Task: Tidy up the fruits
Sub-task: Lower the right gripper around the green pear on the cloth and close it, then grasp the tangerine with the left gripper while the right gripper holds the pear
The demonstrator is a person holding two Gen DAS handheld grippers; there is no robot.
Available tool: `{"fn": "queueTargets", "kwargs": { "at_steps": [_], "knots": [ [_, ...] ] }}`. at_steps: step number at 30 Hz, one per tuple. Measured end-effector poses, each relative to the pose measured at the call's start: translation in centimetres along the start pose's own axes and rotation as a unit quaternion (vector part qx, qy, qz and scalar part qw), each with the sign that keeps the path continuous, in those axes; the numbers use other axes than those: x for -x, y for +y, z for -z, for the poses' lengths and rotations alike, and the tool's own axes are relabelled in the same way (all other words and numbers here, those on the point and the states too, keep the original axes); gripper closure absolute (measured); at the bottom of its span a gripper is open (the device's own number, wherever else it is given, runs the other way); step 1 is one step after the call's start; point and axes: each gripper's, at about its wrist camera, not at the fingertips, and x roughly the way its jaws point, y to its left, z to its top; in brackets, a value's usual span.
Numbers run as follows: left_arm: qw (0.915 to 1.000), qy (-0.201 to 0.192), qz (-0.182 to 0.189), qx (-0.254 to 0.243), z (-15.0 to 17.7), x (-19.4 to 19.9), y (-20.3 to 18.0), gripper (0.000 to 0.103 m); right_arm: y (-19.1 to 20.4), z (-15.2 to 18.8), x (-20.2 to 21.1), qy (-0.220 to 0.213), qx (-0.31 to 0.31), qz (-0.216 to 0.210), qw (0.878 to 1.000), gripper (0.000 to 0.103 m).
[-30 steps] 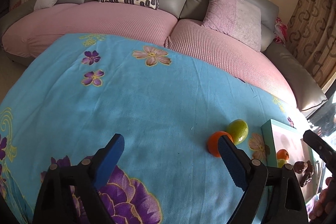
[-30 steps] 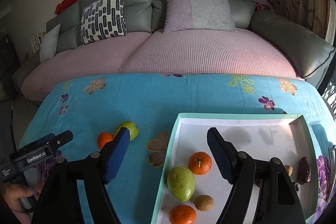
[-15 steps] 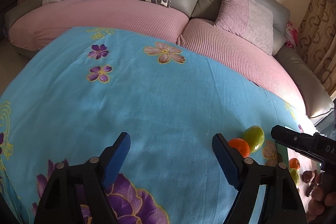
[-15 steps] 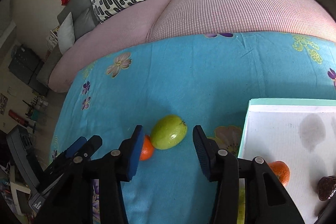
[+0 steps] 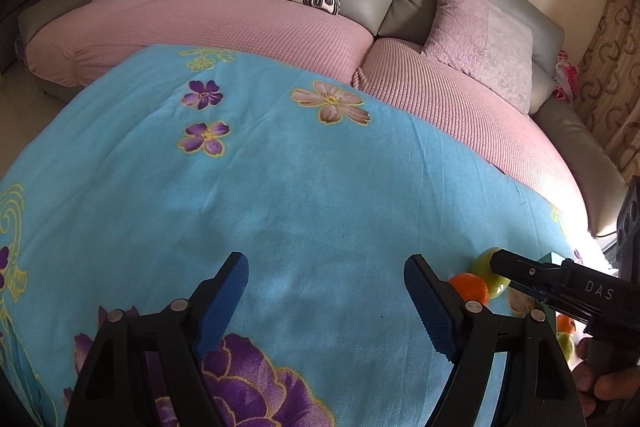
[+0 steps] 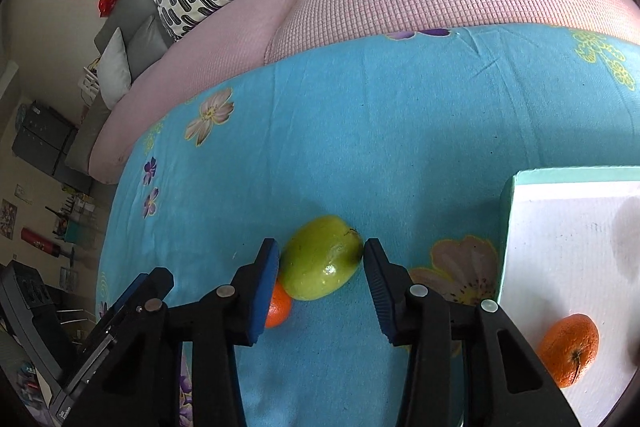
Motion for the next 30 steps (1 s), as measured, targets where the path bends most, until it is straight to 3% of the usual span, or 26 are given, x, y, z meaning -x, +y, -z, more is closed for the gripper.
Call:
{"fn": "queueTargets", "kwargs": {
  "at_steps": [7,11,14,17,21,30],
  "knots": [
    [0.9999,0.002,0.011,-0.012,0.0,0.0,-1.0,0.020,-0.1,0.3,0.8,-0.009,0.007,0.008,1.000,0.060],
    [0.9994,0.006,0.024,-0.023,0.1,-0.2,-2.0,0.020,-0.7,0.3,2.2,-0.019,0.005,0.002,1.000,0.079],
    [0.9991,0.009,0.029,-0.028,0.3,-0.3,-2.6,0.020,-0.9,0.2,2.3,-0.016,0.006,0.011,1.000,0.078],
    [0.9992,0.010,0.028,-0.027,0.3,-0.4,-2.6,0.020,-1.3,0.2,2.0,-0.015,-0.017,-0.007,1.000,0.077],
    [0.9995,0.010,0.023,-0.017,0.2,-0.5,-1.9,0.020,-1.1,0.0,1.2,-0.013,-0.031,-0.006,0.999,0.063],
    [0.9997,0.012,0.019,-0.011,0.1,-0.5,-1.4,0.020,1.1,-0.3,-1.2,0.015,-0.006,0.008,1.000,0.057]
  ]
}}
